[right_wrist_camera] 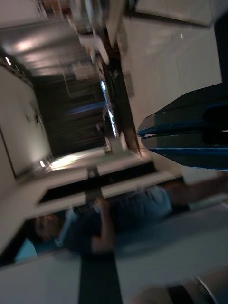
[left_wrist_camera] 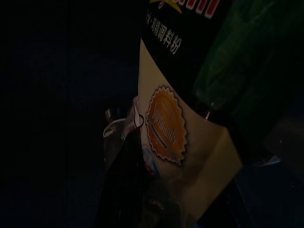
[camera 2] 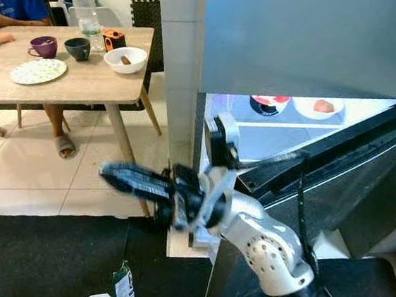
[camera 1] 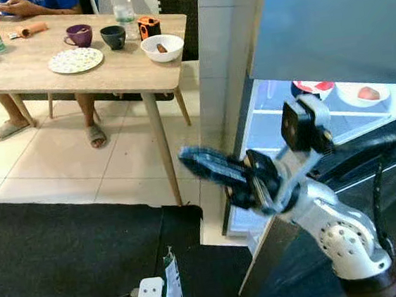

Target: Restocking fridge

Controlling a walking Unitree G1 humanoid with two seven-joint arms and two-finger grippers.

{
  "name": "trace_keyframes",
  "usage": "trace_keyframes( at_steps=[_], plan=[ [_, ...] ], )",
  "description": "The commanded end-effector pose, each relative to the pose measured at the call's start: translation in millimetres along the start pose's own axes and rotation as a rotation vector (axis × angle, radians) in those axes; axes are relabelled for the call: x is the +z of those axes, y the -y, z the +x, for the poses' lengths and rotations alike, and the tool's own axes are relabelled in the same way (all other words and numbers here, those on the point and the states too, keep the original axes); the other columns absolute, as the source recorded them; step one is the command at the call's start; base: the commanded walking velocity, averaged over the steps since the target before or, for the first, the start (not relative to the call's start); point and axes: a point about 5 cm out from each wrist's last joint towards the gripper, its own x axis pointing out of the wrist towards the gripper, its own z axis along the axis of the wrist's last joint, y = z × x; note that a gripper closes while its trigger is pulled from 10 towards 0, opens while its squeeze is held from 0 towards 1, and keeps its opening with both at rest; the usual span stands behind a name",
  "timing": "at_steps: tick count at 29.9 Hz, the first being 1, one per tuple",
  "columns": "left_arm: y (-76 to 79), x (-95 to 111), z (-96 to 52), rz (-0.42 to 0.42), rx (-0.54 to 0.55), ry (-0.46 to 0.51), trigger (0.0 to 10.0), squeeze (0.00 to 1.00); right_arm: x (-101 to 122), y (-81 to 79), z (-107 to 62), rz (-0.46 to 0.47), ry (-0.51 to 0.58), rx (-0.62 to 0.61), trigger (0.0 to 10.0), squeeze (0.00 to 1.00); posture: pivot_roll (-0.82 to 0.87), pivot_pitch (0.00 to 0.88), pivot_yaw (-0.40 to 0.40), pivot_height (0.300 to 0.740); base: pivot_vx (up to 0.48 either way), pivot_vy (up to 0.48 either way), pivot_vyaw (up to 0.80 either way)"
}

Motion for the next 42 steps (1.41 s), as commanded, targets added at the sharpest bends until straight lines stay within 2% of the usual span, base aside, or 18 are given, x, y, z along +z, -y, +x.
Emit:
trace_keyframes(
  at_steps=[1, 8, 11, 15, 18, 27, 28, 29, 30, 31, 32, 33, 34, 36, 38, 40, 41, 42],
  plan=[
    [1.8, -29, -5.5, -0.013, 0.0, -0.115, 10.0, 0.0, -6, -6.3, -2.5, 0.02, -0.042, 0.04, 10.0, 0.0, -0.09, 0.116, -0.063, 0.74, 0.0, 0.0, 0.0],
    [2.3, -31, -5.9, -0.008, -0.002, -0.125, 10.0, 0.0, -44, 10.8, -25.0, 0.0, -0.24, -0.131, 10.0, 0.0, -0.09, 0.121, -0.061, 0.74, -0.183, 0.0, 0.0],
    [1.8, -31, -6.0, -0.007, -0.001, -0.124, 10.0, 0.0, -64, 14.9, -50.1, 0.029, -0.361, -0.186, 10.0, 0.0, -0.09, 0.122, -0.062, 0.74, -0.266, 0.0, 0.0],
    [1.6, -31, -6.1, -0.007, 0.0, -0.124, 10.0, 0.0, -70, 14.4, -58.0, 0.042, -0.4, -0.197, 10.0, 0.0, -0.09, 0.122, -0.062, 0.74, -0.27, 0.0, 0.0],
    [1.2, -31, -6.3, -0.005, 0.0, -0.126, 10.0, 0.0, -83, 7.4, -88.7, 0.118, -0.515, -0.216, 10.0, 0.0, -0.09, 0.124, -0.063, 0.74, -0.3, 0.0, 0.0],
    [1.8, -31, -6.3, 0.0, -0.005, -0.128, 10.0, 0.0, -104, 4.2, -136.9, 0.167, -0.752, -0.312, 10.0, 0.0, -0.09, 0.12, -0.064, 0.74, -0.314, 0.0, 0.0],
    [1.9, -31, -6.3, 0.001, -0.006, -0.128, 10.0, 0.0, -108, 5.4, -146.0, 0.166, -0.797, -0.344, 10.0, 0.0, -0.09, 0.12, -0.064, 0.74, -0.322, 0.0, 0.0],
    [2.0, -31, -6.2, 0.002, -0.006, -0.127, 10.0, 0.0, -115, 11.1, -167.2, 0.158, -0.887, -0.452, 10.0, 0.0, -0.09, 0.12, -0.064, 0.74, -0.326, 0.0, 0.0],
    [2.0, -31, -6.2, 0.002, -0.006, -0.127, 10.0, 0.0, -115, 11.1, -167.2, 0.158, -0.887, -0.452, 10.0, 0.0, -0.09, 0.12, -0.064, 0.74, -0.326, 0.0, 0.0],
    [2.1, -31, -6.1, 0.003, -0.006, -0.127, 10.0, 0.0, -120, 15.2, -185.2, 0.143, -0.961, -0.548, 10.0, 0.0, -0.09, 0.12, -0.064, 0.74, -0.322, 0.0, 0.0],
    [2.2, -31, -6.0, 0.004, -0.007, -0.126, 10.0, 0.0, -125, 20.5, -213.4, 0.122, -1.055, -0.73, 10.0, 0.0, -0.09, 0.12, -0.064, 0.74, -0.322, 0.0, 0.0],
    [2.2, -31, -6.0, 0.004, -0.007, -0.126, 10.0, 0.0, -125, 20.5, -213.4, 0.122, -1.055, -0.73, 10.0, 0.0, -0.09, 0.12, -0.064, 0.74, -0.322, 0.0, 0.0],
    [2.3, -31, -6.0, 0.005, -0.008, -0.126, 10.0, 0.0, -129, 21.0, -236.7, 0.11, -1.132, -0.878, 10.0, 0.0, -0.09, 0.12, -0.064, 0.74, -0.326, 0.0, 0.0],
    [2.3, -31, -6.0, 0.005, -0.008, -0.126, 10.0, 0.0, -129, 21.0, -236.7, 0.11, -1.132, -0.878, 10.0, 0.0, -0.09, 0.12, -0.064, 0.74, -0.326, 0.0, 0.0],
    [2.9, -30, -5.7, 0.007, -0.01, -0.126, 10.0, 0.0, -136, 8.3, -279.0, 0.111, -1.231, -1.169, 10.0, 0.0, -0.09, 0.12, -0.064, 0.74, -0.294, 0.0, 0.0],
    [2.9, -30, -5.7, 0.007, -0.01, -0.126, 10.0, 0.0, -136, 8.3, -279.0, 0.111, -1.231, -1.169, 10.0, 0.0, -0.09, 0.12, -0.064, 0.74, -0.262, 0.0, 0.0],
    [2.9, -30, -5.6, 0.009, -0.009, -0.125, 10.0, 0.0, -139, -1.9, -294.1, 0.117, -1.268, -1.275, 10.0, 0.0, -0.09, 0.12, -0.064, 0.74, 0.0, 0.0, 0.0],
    [2.9, -30, -5.6, 0.009, -0.009, -0.125, 10.0, 0.0, -139, -1.9, -294.1, 0.117, -1.268, -1.275, 10.0, 0.0, -0.09, 0.12, -0.064, 0.74, 0.0, 0.0, 0.0]
  ],
)
